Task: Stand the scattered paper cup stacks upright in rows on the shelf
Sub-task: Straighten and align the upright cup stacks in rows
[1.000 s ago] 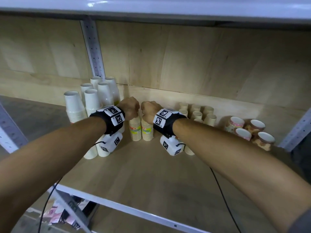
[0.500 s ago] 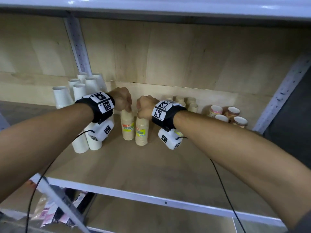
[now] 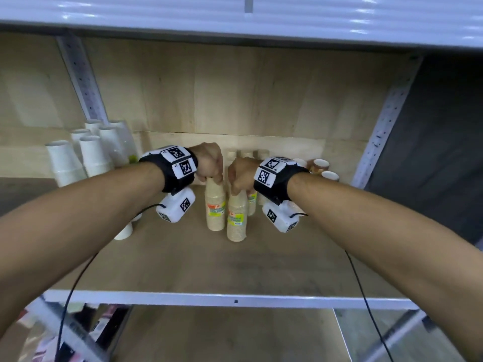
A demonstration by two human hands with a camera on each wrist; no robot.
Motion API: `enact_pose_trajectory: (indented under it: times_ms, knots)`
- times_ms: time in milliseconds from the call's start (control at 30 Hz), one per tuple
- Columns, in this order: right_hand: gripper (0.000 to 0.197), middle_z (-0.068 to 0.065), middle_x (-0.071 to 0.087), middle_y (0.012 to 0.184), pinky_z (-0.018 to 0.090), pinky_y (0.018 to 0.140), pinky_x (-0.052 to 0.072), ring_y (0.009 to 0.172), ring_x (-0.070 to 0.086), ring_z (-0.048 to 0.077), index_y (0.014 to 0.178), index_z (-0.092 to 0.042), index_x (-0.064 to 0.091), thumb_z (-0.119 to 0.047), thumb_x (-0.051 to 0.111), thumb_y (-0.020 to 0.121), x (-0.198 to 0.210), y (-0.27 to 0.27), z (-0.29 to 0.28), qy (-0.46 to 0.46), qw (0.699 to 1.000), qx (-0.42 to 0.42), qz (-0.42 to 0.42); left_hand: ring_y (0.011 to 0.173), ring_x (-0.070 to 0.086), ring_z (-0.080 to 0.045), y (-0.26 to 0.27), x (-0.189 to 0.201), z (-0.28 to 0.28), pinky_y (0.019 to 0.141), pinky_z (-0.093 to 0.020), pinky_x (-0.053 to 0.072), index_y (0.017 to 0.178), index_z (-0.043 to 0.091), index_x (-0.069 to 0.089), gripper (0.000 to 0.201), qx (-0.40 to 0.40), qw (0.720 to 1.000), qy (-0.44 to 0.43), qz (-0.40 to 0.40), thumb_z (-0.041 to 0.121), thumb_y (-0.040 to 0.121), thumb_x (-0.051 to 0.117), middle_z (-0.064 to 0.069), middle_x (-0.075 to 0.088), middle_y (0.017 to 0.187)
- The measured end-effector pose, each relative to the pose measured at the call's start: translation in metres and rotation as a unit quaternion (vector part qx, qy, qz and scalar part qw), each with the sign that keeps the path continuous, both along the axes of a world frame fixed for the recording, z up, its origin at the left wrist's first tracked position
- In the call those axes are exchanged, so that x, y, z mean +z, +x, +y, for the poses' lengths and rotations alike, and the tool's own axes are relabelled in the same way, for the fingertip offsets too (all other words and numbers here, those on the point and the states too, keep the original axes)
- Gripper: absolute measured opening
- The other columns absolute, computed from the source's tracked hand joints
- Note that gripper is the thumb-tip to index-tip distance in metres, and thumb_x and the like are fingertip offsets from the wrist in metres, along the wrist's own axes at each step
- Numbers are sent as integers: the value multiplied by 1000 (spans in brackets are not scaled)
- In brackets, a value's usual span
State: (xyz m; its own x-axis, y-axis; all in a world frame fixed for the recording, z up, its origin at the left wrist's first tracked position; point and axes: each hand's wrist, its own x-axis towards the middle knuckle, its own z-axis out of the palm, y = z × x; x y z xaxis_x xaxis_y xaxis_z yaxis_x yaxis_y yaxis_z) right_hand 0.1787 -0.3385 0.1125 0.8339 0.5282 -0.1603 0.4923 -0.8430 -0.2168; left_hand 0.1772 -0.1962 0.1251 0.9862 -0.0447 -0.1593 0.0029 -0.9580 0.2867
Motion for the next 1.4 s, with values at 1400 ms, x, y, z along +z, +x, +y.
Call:
enact_pose_trajectory:
  times_ms: [1400]
  knots:
    - [24,12,65,110,29,70,42,101,63,32,111,-10,65,-13,55,89,-22,61,-62,25,992,-86,-84,91,67,-18,34,-31,-70,72,-27,54,102,10,75,24,-99,994,-20,-44,21,81,77,-3,72,98]
